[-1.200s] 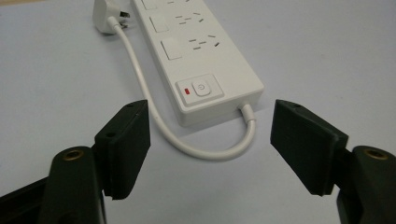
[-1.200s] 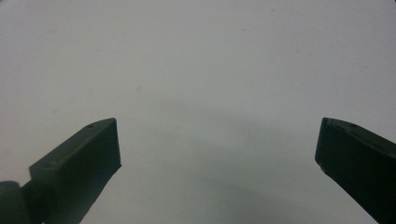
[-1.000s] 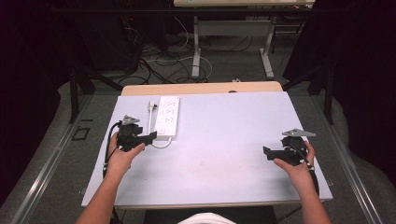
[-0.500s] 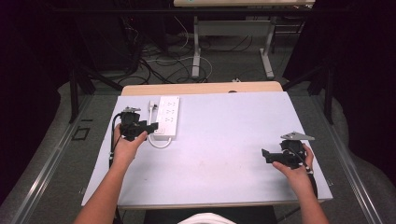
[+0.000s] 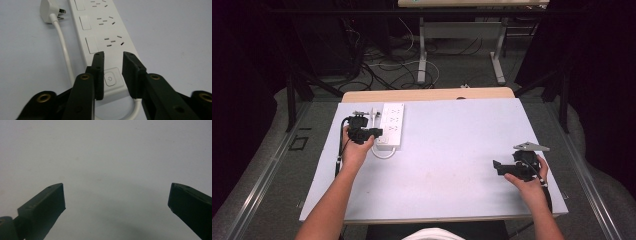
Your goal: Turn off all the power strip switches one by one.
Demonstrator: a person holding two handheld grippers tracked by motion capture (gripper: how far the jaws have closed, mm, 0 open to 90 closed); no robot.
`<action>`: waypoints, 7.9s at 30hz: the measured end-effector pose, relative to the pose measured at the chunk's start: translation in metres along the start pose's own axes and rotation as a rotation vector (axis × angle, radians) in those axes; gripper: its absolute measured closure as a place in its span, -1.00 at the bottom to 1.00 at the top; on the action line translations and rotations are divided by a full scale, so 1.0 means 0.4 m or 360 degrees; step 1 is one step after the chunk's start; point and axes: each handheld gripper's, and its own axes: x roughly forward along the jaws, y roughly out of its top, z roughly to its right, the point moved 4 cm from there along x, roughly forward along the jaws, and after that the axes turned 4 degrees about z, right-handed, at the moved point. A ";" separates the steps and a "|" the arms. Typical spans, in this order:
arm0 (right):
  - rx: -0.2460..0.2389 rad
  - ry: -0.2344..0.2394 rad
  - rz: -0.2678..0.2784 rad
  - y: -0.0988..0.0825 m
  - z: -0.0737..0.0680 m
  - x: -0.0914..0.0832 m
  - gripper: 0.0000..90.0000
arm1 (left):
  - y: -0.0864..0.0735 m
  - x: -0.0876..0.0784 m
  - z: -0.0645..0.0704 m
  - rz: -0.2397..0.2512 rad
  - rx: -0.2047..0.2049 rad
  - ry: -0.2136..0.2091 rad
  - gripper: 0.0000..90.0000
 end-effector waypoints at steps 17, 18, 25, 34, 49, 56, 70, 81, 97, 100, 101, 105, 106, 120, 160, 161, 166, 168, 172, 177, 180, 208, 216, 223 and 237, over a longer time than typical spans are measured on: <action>0.0016 0.0009 -0.0024 -0.006 0.005 0.004 -0.98 | -0.006 0.060 0.009 -0.0188 -0.0029 0.0030 1.00; 0.0020 0.0009 -0.0024 -0.007 0.005 0.004 -0.98 | -0.008 0.064 0.009 -0.0173 -0.0032 0.0039 1.00; 0.0030 0.0007 -0.0031 -0.009 0.009 0.004 -0.98 | -0.025 0.074 0.007 -0.0212 -0.0047 0.0024 1.00; 0.0013 0.0009 -0.0044 -0.011 0.008 0.007 -0.98 | -0.030 0.080 0.011 -0.0225 -0.0051 0.0056 1.00; 0.0015 0.0008 -0.0033 -0.011 0.008 0.007 -0.98 | -0.006 0.068 -0.002 -0.0069 -0.0090 0.0048 1.00; 0.0013 0.0019 -0.0039 -0.011 0.001 0.010 -0.98 | 0.034 0.057 -0.018 0.0007 -0.0138 0.0050 1.00; 0.0004 0.0011 -0.0035 -0.011 0.005 0.007 -0.98 | 0.061 0.085 -0.048 -0.0006 -0.0159 0.0070 1.00; 0.0008 0.0001 -0.0030 -0.010 0.004 0.008 -0.97 | 0.076 0.113 -0.062 -0.0006 -0.0166 0.0082 1.00; 0.0013 0.0001 -0.0029 -0.013 0.005 0.011 -0.97 | 0.071 0.158 -0.066 -0.0067 -0.0149 0.0094 1.00; 0.0015 -0.0004 -0.0029 -0.013 0.006 0.010 -0.97 | 0.067 0.167 -0.065 -0.0054 -0.0152 0.0112 1.00; 0.0016 -0.0004 -0.0031 -0.013 0.006 0.010 -0.97 | 0.067 0.167 -0.066 -0.0048 -0.0158 0.0110 1.00; 0.0013 0.0007 -0.0035 -0.014 0.004 0.011 -0.97 | 0.068 0.167 -0.067 -0.0050 -0.0157 0.0109 1.00; 0.0014 0.0008 -0.0037 -0.014 0.003 0.011 -0.97 | 0.068 0.168 -0.067 -0.0044 -0.0160 0.0109 1.00; 0.0002 0.0013 -0.0038 -0.014 0.000 0.012 -0.97 | 0.066 0.173 -0.073 -0.0055 -0.0165 0.0117 1.00; -0.0002 0.0008 -0.0025 -0.016 0.001 0.014 -0.96 | 0.136 0.180 -0.054 0.0020 -0.0118 0.0121 1.00; -0.0002 0.0008 -0.0025 -0.016 0.001 0.014 -0.96 | 0.137 0.182 -0.054 0.0017 -0.0119 0.0123 1.00; -0.0007 0.0004 -0.0023 -0.017 0.003 0.016 -0.96 | 0.148 0.191 -0.060 0.0023 -0.0122 0.0142 1.00; 0.0001 0.0007 -0.0028 -0.017 0.002 0.015 -0.96 | 0.151 0.196 -0.063 0.0019 -0.0127 0.0146 1.00; 0.0006 0.0000 -0.0024 -0.018 0.004 0.015 -0.96 | 0.153 0.209 -0.066 0.0007 -0.0137 0.0146 1.00; 0.0010 -0.0002 -0.0027 -0.019 0.005 0.014 -0.96 | 0.152 0.227 -0.070 0.0005 -0.0151 0.0169 1.00; 0.0014 -0.0011 -0.0024 -0.019 0.007 0.016 -0.96 | 0.149 0.235 -0.072 0.0010 -0.0156 0.0176 1.00; 0.0002 0.0002 -0.0021 -0.018 0.003 0.013 -0.96 | 0.138 0.243 -0.081 -0.0006 -0.0138 0.0190 1.00; -0.0003 0.0002 -0.0020 -0.017 0.003 0.013 -0.96 | 0.133 0.251 -0.081 0.0028 -0.0122 0.0204 1.00; -0.0005 0.0002 -0.0019 -0.019 0.005 0.012 -0.96 | 0.134 0.251 -0.081 0.0024 -0.0121 0.0201 1.00; -0.0006 0.0002 -0.0018 -0.018 0.004 0.014 -0.96 | 0.136 0.247 -0.086 0.0002 -0.0185 0.0170 1.00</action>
